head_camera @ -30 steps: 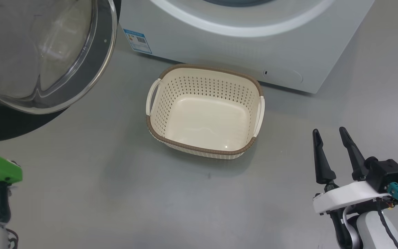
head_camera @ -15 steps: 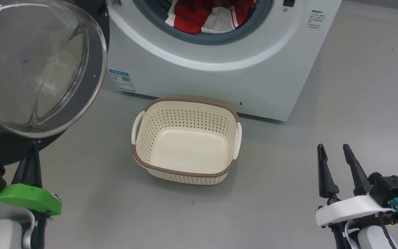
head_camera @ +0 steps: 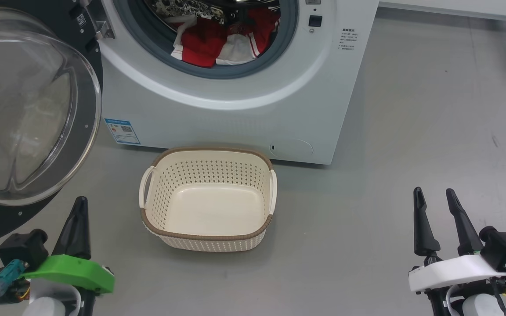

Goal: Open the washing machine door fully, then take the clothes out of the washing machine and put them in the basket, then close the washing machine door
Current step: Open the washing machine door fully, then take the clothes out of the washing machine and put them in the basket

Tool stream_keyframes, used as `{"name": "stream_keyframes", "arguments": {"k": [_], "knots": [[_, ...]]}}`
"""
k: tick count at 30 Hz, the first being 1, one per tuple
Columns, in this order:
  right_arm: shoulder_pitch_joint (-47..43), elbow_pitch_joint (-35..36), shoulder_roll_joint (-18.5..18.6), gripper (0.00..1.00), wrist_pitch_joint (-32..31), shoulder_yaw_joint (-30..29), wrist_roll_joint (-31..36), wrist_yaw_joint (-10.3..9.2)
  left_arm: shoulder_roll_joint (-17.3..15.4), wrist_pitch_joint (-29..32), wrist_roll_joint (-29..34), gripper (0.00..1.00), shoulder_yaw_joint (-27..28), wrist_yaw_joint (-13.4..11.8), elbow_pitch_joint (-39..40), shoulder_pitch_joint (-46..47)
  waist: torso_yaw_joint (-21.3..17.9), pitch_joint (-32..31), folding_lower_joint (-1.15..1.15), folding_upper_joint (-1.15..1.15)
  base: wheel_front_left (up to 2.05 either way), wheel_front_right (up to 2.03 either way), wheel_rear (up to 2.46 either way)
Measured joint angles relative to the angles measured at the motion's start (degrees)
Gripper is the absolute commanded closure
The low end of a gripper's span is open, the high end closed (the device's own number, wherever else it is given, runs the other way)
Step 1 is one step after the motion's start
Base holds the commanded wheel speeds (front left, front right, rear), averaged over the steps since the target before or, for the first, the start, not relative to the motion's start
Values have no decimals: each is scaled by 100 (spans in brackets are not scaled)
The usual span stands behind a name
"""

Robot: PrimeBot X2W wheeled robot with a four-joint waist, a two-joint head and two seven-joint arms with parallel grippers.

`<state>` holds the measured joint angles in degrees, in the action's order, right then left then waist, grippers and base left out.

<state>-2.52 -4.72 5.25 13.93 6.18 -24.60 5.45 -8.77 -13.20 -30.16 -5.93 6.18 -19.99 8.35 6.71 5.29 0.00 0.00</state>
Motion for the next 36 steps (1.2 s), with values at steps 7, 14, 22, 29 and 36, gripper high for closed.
{"name": "stream_keyframes", "arguments": {"k": [7, 14, 22, 29, 36], "knots": [[-51, 147, -10, 0, 1, -75, -1, -5, 130, -8, 0, 100, -176, 16, 241, -150, -199, -28, 0, 0, 0, 0, 0], [-124, 222, -22, 0, 2, -100, 0, -5, 193, -56, 0, 100, -193, 19, 457, -188, -262, 11, 0, 0, 0, 0, 0], [-162, 246, -25, 0, 2, -98, 2, -5, 200, -57, 18, 0, -175, 19, 561, -219, -307, 39, 0, 0, 0, 0, 0], [-162, 247, -19, 0, 3, -93, 77, -5, 210, -57, 12, 0, -158, 14, 555, -342, -328, 36, 0, 0, 0, 0, 0], [-171, 244, -9, 0, 3, -81, 204, -43, 208, -56, 57, 0, -229, 13, 572, -352, -332, 38, 0, 0, 0, 0, 0]]}}
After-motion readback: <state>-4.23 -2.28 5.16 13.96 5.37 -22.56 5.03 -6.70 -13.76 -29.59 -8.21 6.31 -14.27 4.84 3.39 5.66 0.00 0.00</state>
